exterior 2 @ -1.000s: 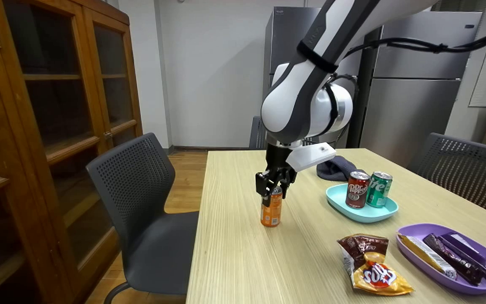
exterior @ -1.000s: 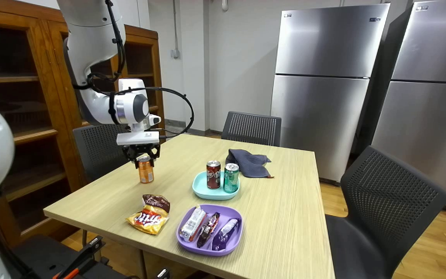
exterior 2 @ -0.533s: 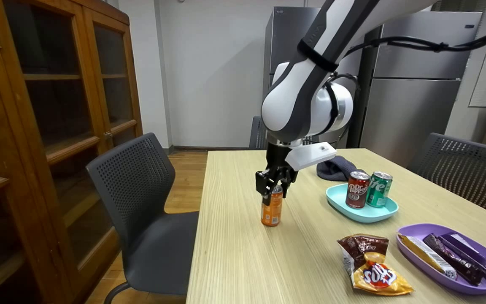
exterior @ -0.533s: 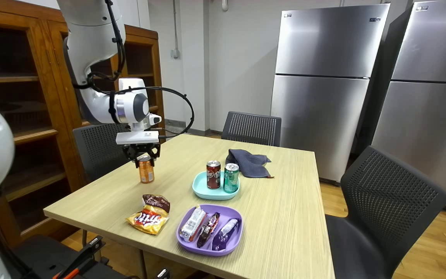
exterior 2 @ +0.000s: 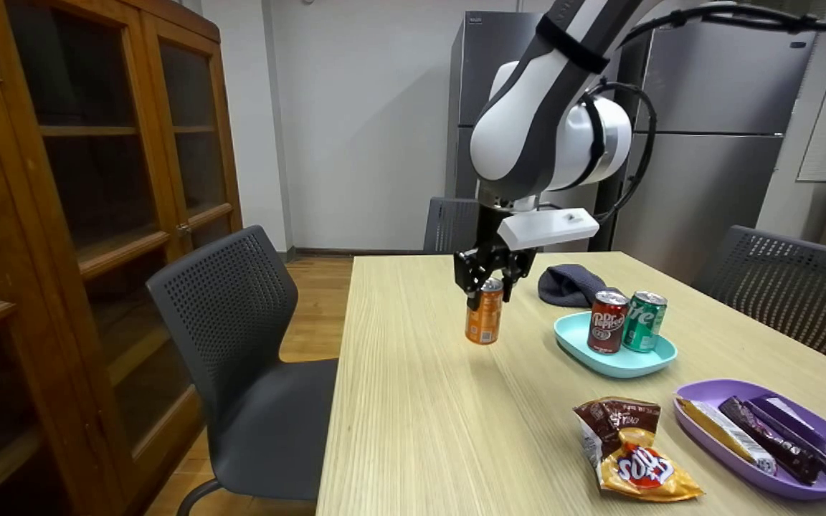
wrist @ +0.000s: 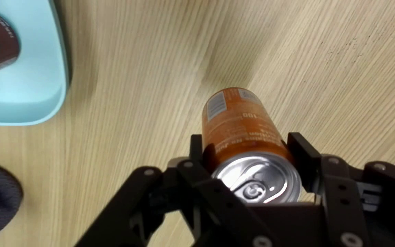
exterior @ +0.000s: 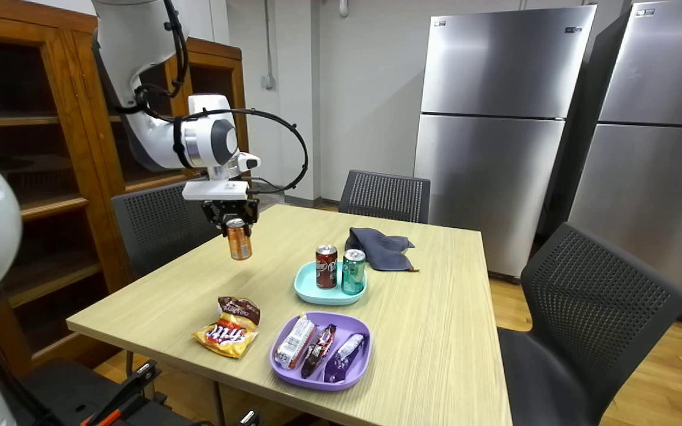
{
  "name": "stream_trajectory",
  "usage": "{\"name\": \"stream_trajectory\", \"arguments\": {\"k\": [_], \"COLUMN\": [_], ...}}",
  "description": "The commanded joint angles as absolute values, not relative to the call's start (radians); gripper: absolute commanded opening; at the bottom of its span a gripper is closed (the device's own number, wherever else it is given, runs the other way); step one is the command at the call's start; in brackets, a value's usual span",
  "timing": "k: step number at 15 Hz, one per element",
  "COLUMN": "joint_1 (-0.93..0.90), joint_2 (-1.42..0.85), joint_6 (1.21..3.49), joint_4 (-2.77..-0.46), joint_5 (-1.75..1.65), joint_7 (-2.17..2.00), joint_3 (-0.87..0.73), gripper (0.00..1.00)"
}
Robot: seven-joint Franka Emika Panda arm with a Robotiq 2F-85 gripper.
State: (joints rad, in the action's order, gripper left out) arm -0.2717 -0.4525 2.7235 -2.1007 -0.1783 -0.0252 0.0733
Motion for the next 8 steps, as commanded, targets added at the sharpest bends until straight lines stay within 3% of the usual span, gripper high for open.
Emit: {"name": "stream_trajectory", "arguments": {"k": [1,8], "joint_1": [-0.272,-0.237], "joint_2": [-0.343,-0.251], "joint_6": [2.698,2.702], "joint_4": [-2.180,-2.279], "joint_5": [-0.190,-0.185], "joint_7": [-0.096,-0.135], "joint_3": [0.043,0.010], "gripper": [0.38,0.38]}}
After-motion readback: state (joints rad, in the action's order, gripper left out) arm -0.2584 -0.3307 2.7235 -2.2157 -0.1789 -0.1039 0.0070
